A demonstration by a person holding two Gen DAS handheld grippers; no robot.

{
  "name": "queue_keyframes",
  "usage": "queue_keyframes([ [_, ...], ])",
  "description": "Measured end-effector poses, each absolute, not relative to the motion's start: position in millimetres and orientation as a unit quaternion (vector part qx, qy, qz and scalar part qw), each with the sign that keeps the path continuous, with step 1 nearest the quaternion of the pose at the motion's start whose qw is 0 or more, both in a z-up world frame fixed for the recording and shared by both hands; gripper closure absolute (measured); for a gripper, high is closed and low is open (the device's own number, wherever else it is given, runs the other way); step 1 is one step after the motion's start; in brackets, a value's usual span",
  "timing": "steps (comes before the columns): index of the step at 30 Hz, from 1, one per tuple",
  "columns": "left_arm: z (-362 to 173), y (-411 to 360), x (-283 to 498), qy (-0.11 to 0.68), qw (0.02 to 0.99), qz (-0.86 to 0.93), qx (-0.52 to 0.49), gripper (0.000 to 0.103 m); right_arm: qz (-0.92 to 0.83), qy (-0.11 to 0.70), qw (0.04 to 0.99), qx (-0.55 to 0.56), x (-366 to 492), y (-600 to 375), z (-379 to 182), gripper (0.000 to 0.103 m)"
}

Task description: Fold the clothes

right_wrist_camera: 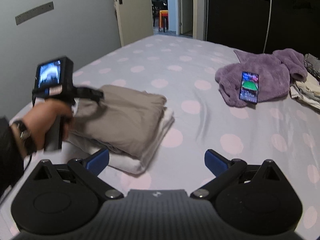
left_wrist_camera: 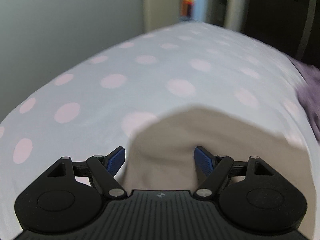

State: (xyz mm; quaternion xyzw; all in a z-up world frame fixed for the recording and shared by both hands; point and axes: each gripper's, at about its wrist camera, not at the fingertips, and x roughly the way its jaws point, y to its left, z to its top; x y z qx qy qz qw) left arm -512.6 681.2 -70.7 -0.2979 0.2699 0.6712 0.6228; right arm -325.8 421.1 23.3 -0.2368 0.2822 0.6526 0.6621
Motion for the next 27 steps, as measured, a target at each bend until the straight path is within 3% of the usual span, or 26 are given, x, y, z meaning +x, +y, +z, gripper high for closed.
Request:
queue_keyframes([
  [6, -60.3, 723.1, -547.4, 0.262, 0.594, 0.706, -0.282, 0.027, 0.666, 0.280, 0.651, -0.236, -330.6, 432.4, 12.3, 0.001],
  [11, -43.6, 666.8, -576.0, 0.200, 0.636, 0.681, -0.302, 0.026, 0.735, 0.234, 0.608, -0.189, -347.9, 484.0, 15.5, 0.001],
  [16, -62.1, 616.7, -568.2, 0.227, 0.655, 0.661, -0.289, 0.026, 0.772, 0.158, 0.573, -0.226, -386.9, 589.4, -8.0, 0.001],
  [23, -98.8, 597.6, -573.1, 0.252, 0.648, 0.641, -0.325, 0.026, 0.771, 0.222, 0.496, -0.332, -429.8, 710.8, -60.0, 0.002],
  [27, -108.3, 592.3, -586.6, 0.231, 0.658, 0.630, -0.343, 0.022, 0.756, 0.206, 0.512, -0.352, -422.3, 737.4, -83.4, 0.001],
])
